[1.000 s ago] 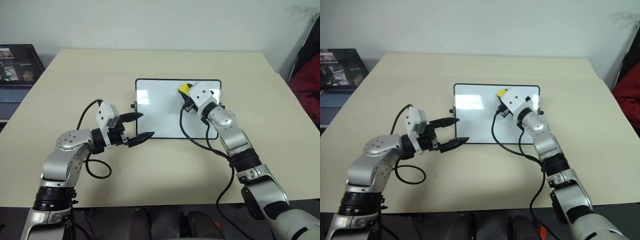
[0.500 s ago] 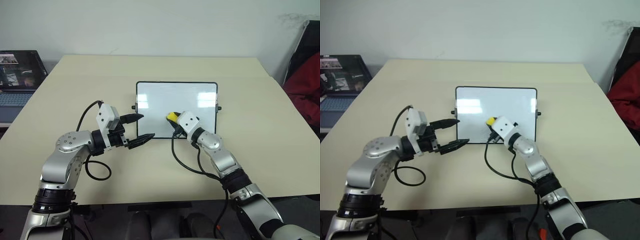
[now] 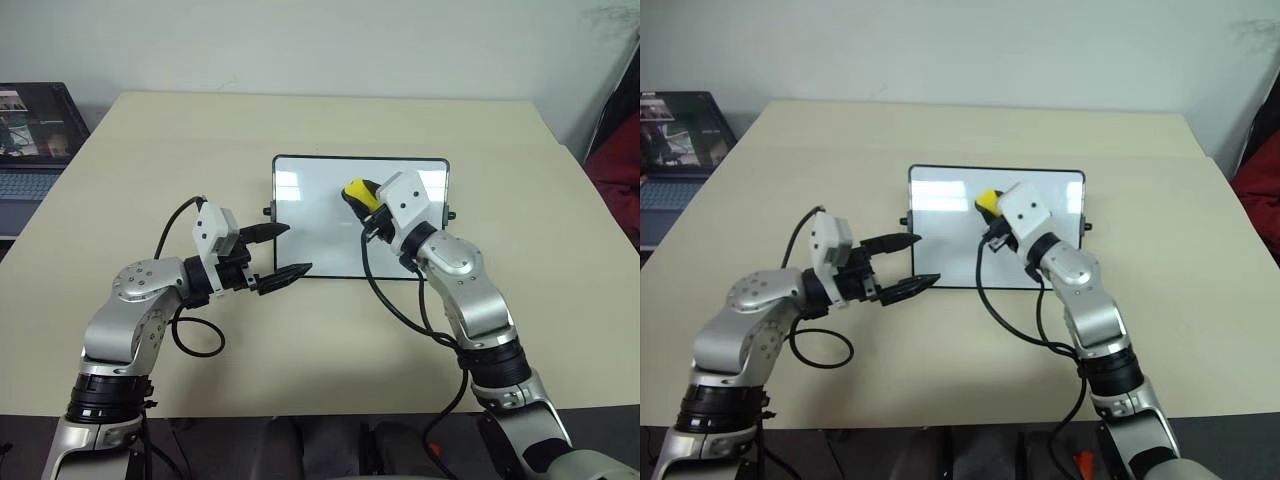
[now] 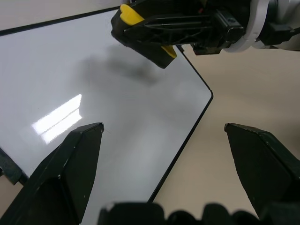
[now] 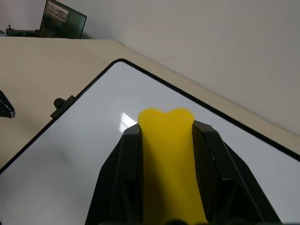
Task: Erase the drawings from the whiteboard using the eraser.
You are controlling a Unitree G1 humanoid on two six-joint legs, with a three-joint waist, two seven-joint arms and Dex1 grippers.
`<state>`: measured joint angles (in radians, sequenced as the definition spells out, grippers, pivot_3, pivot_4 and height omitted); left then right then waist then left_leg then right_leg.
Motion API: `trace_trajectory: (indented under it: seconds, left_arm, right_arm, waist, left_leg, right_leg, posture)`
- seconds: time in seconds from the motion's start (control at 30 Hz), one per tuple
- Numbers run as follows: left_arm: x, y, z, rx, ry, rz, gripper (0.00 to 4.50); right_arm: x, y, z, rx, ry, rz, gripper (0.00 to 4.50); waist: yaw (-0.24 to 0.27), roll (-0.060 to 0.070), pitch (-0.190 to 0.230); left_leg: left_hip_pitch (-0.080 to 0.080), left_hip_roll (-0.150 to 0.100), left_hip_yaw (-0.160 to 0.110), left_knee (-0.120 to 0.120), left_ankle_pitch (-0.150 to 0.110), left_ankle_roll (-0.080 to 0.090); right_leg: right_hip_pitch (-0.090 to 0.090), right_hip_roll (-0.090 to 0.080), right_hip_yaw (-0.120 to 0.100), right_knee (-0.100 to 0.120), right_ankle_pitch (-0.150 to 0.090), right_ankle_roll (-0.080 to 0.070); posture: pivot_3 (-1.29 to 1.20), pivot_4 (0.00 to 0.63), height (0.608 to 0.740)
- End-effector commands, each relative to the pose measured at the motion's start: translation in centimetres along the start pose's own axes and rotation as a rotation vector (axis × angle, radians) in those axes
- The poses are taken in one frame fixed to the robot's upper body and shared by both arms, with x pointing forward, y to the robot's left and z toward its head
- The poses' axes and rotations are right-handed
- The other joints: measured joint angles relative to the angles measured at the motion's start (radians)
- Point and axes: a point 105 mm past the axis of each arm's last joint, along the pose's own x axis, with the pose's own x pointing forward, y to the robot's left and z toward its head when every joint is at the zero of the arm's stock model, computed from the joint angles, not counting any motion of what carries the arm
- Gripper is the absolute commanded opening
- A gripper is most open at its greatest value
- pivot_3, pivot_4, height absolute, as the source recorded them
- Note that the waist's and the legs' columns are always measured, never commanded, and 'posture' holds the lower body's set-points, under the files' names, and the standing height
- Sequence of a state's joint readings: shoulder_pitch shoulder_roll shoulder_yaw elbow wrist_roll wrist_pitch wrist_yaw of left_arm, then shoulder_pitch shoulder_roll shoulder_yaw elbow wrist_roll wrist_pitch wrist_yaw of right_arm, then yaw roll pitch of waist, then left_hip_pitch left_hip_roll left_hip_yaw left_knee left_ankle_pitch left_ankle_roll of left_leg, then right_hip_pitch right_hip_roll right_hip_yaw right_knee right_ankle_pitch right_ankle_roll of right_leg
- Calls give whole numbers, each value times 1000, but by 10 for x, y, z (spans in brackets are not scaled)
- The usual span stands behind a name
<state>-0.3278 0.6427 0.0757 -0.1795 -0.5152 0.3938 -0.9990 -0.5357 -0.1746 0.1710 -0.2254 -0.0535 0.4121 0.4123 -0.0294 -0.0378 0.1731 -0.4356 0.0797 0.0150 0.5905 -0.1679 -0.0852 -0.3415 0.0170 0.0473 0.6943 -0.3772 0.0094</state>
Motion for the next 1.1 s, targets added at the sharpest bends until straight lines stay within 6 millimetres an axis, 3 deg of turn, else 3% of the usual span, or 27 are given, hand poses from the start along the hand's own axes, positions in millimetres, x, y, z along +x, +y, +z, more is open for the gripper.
trace_trajectory:
  seconds: [0.03, 0.2, 0.43, 0.63, 0.8, 1.1]
  left_arm:
    - [6, -18, 20, 52, -49, -111, 4500]
    - [20, -33, 25, 91, -49, -257, 4500]
    - [41, -50, 28, 135, -75, -436, 4500]
    - [52, -65, 33, 167, -97, -555, 4500]
    - [55, -74, 30, 208, -92, -601, 4500]
    - [54, -75, 31, 223, -112, -554, 4500]
  right_arm:
    - [-24, -19, 7, -12, 6, -69, 1102]
    - [-83, -52, -24, 32, 201, -260, 1102]
    - [-142, -74, -65, 188, 420, -509, 1102]
    - [-149, -83, -81, 318, 474, -598, 1102]
    - [-157, -95, -97, 323, 540, -648, 1102]
    - [-165, -97, -116, 379, 598, -674, 1102]
  waist:
    - [1, 0, 0]
    - [9, 0, 0]
    - [-5, 1, 1]
    - [-6, 1, 1]
    - [-2, 1, 1]
    - [-2, 2, 1]
  left_leg:
    - [0, 0, 0, 1, 0, 0]
    - [0, -1, -1, 2, 0, 0]
    - [2, -1, 0, 2, 0, 0]
    - [2, -1, 0, 2, 0, 0]
    - [1, -1, 0, 2, 0, 1]
    - [2, -1, 0, 2, 0, 1]
  right_leg:
    - [0, 0, 0, 0, 0, 0]
    - [2, 0, -1, 1, 0, 0]
    - [2, 2, 0, 2, 0, 0]
    - [1, 6, 2, 3, 0, 0]
    - [2, 6, 2, 2, 0, 0]
    - [2, 6, 3, 2, 0, 0]
  posture:
    - [0, 150, 740]
    - [0, 150, 740]
    - [0, 150, 740]
    - [0, 150, 740]
    - [0, 150, 740]
    - [0, 150, 740]
